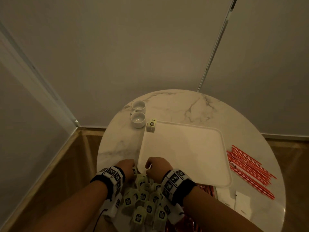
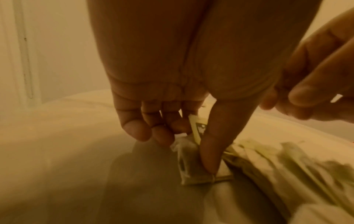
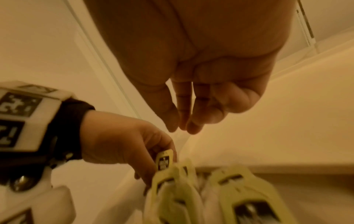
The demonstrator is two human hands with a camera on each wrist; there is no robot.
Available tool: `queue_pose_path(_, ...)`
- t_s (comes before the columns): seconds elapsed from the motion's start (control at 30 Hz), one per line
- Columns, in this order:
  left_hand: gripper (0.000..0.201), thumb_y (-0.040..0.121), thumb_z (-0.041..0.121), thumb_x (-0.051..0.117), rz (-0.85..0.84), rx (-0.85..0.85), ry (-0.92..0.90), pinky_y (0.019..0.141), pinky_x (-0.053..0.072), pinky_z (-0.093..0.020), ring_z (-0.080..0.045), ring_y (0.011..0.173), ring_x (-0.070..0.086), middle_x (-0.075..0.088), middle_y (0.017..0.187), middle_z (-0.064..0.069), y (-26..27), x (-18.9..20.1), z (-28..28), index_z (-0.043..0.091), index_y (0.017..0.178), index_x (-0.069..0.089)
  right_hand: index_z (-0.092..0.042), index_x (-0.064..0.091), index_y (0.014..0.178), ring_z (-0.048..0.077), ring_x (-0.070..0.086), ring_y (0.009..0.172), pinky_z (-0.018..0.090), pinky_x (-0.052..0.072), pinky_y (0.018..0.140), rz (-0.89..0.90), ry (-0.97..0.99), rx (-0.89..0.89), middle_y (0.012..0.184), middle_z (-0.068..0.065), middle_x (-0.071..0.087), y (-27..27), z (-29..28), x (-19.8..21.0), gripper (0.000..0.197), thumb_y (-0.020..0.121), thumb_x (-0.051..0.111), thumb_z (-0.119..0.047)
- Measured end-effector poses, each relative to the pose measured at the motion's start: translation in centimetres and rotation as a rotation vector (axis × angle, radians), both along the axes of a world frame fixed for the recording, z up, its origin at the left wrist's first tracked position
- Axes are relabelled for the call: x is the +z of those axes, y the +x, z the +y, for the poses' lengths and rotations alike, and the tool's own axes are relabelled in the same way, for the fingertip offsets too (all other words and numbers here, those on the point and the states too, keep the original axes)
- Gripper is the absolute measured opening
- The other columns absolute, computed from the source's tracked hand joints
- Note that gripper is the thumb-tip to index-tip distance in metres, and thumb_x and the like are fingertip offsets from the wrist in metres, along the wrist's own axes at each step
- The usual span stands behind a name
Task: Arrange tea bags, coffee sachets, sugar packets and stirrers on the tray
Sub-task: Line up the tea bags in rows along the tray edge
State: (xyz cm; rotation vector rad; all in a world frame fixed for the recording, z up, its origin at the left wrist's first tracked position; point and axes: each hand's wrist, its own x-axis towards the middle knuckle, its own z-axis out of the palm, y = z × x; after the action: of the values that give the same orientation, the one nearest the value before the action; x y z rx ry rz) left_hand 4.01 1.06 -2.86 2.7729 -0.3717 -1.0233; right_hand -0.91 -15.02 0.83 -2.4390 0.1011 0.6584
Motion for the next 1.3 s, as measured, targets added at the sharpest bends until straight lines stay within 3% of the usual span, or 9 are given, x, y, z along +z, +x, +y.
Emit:
queue_pose_path(0.13, 0.031, 0.076, 0.021, 0.073, -0.008, -0.002, 0.016, 0.087, 0.045, -0.031, -0.024, 0.101, 0.053, 0.048, 0.114, -0.006, 1.2, 0.4, 0.5, 0.016, 0.099, 0.054, -0.018, 0.064, 0.107, 0.022, 0.057, 0.106, 0.029, 0.046, 0.088, -0.033, 0.083, -0.044, 0.114, 0.004, 0.061, 1.8, 0.5, 0.7, 0.023, 0.085, 0.063, -0.023)
queue_pose_path(0.2, 0.029, 0.074, 0.017, 0.073, -0.012, 0.016, -0.019, 0.076, 0.042, -0.03, -0.02, 0.088, 0.049, 0.049, 0.097, -0.003, 1.8, 0.7, 0.8, 0.021, 0.077, 0.044, -0.017, 0.064, 0.107, 0.022, 0.057, 0.105, 0.031, 0.047, 0.089, -0.051, 0.121, -0.068, 0.113, 0.004, 0.062, 2.6, 0.6, 1.1, 0.025, 0.084, 0.066, -0.026)
queue_pose_path(0.27, 0.032, 0.074, 0.012, 0.069, -0.026, 0.055, -0.082, 0.068, 0.038, -0.027, -0.018, 0.079, 0.046, 0.048, 0.082, 0.001, 2.5, 1.1, 1.2, 0.021, 0.073, 0.039, -0.016, 0.064, 0.109, 0.021, 0.058, 0.104, 0.031, 0.047, 0.088, -0.054, 0.148, -0.082, 0.112, 0.005, 0.062, 3.4, 0.7, 1.3, 0.028, 0.083, 0.068, -0.025)
queue_pose_path(0.47, 0.035, 0.08, 0.011, 0.067, -0.082, 0.122, -0.42, 0.063, 0.044, -0.021, -0.013, 0.072, 0.055, 0.056, 0.083, 0.0, 4.6, 4.6, 0.3, 0.024, 0.102, 0.042, -0.014, 0.061, 0.115, 0.018, 0.06, 0.097, 0.027, 0.046, 0.082, -0.059, 0.272, -0.087, 0.109, 0.004, 0.066, 5.7, 0.1, 2.0, 0.036, 0.083, 0.069, -0.03)
queue_pose_path(0.6, 0.046, 0.083, 0.016, 0.067, -0.12, 0.088, -0.548, 0.068, 0.051, -0.027, -0.015, 0.073, 0.061, 0.061, 0.087, -0.004, 6.0, 6.3, -1.7, 0.029, 0.118, 0.04, -0.009, 0.067, 0.1, 0.008, 0.055, 0.07, 0.021, 0.042, 0.07, -0.108, 0.318, -0.075, 0.082, -0.001, 0.062, 7.6, -1.0, 2.9, 0.02, 0.086, 0.065, -0.022)
queue_pose_path(0.73, 0.053, 0.079, 0.014, 0.072, -0.142, 0.22, -0.639, 0.069, 0.051, -0.025, -0.01, 0.071, 0.062, 0.061, 0.084, 0.001, 7.1, 6.5, -2.9, 0.029, 0.12, 0.043, -0.013, 0.063, 0.08, 0.018, 0.057, 0.072, 0.028, 0.046, 0.063, -0.088, 0.37, -0.167, 0.075, 0.003, 0.061, 10.0, -2.6, 2.5, 0.005, 0.084, 0.066, -0.016)
queue_pose_path(0.8, 0.056, 0.077, 0.016, 0.074, -0.155, 0.271, -0.631, 0.066, 0.046, -0.021, -0.008, 0.074, 0.062, 0.062, 0.088, 0.003, 7.4, 6.1, -3.2, 0.029, 0.123, 0.043, -0.011, 0.065, 0.084, 0.02, 0.058, 0.068, 0.03, 0.05, 0.058, -0.076, 0.399, -0.29, 0.073, 0.005, 0.062, 11.5, -3.4, 1.7, 0.006, 0.083, 0.069, -0.015)
queue_pose_path(1.03, 0.044, 0.082, 0.027, 0.07, -0.066, 0.31, -0.501, 0.068, 0.045, -0.018, -0.005, 0.082, 0.059, 0.062, 0.095, 0.007, 6.8, 4.0, -2.3, 0.028, 0.12, 0.047, -0.012, 0.07, 0.088, 0.028, 0.068, 0.075, 0.043, 0.06, 0.075, 0.013, 0.278, -0.481, 0.085, 0.012, 0.071, 16.1, -4.9, -2.3, 0.007, 0.082, 0.066, -0.008)
queue_pose_path(1.3, 0.028, 0.086, 0.029, 0.065, -0.038, 0.266, -0.421, 0.08, 0.049, -0.026, -0.009, 0.081, 0.057, 0.06, 0.092, 0.006, 5.4, 2.7, -0.6, 0.024, 0.112, 0.057, -0.019, 0.06, 0.078, 0.029, 0.066, 0.093, 0.041, 0.056, 0.085, -0.039, 0.128, -0.418, 0.098, 0.011, 0.07, 17.8, -4.3, -3.6, 0.009, 0.082, 0.064, -0.012)
